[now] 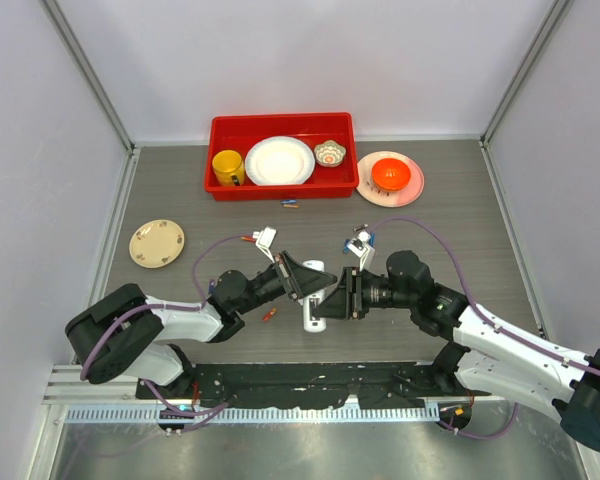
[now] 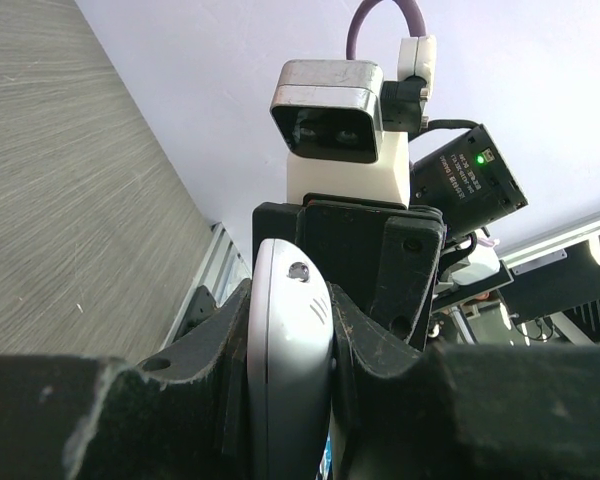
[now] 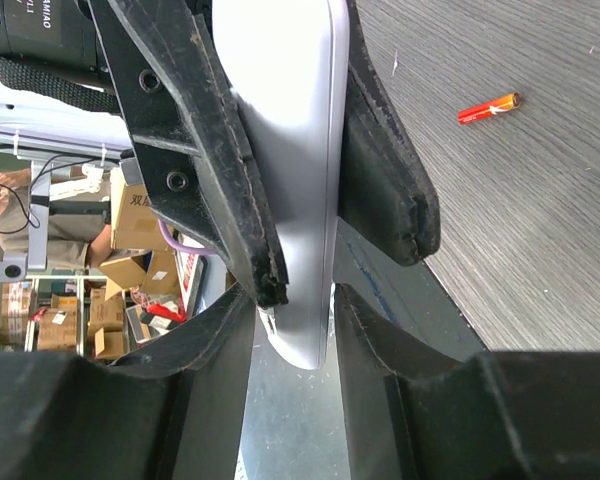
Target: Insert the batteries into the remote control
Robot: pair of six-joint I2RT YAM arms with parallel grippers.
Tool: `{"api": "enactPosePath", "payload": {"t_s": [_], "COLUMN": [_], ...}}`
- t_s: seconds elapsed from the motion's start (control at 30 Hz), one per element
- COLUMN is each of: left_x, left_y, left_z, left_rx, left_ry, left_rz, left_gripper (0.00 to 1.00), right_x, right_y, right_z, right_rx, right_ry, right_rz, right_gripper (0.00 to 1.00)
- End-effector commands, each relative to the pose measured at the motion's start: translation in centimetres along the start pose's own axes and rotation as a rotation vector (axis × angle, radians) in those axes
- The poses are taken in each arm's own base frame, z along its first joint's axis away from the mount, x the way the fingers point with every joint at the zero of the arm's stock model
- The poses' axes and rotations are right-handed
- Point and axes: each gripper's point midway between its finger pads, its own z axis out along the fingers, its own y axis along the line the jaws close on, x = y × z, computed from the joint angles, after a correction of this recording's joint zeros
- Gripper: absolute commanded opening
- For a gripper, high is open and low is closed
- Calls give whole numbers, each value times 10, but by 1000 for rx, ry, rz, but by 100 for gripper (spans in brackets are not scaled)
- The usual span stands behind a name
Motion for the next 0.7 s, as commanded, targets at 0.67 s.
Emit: {"api": "enactPosePath", "payload": {"t_s": [0.67], "left_x": [-26], "left_y": [-67], "left_z": [-5], "left_rx": [258], "left_ry": [-113], "left_rz": [84], "left_gripper": [0], "right_x": [-18], "right_y": [-7], "right_z": [11], "right_rx": [35], "right_ry": [-71], "right_rz": [34], "right_gripper": [39]}}
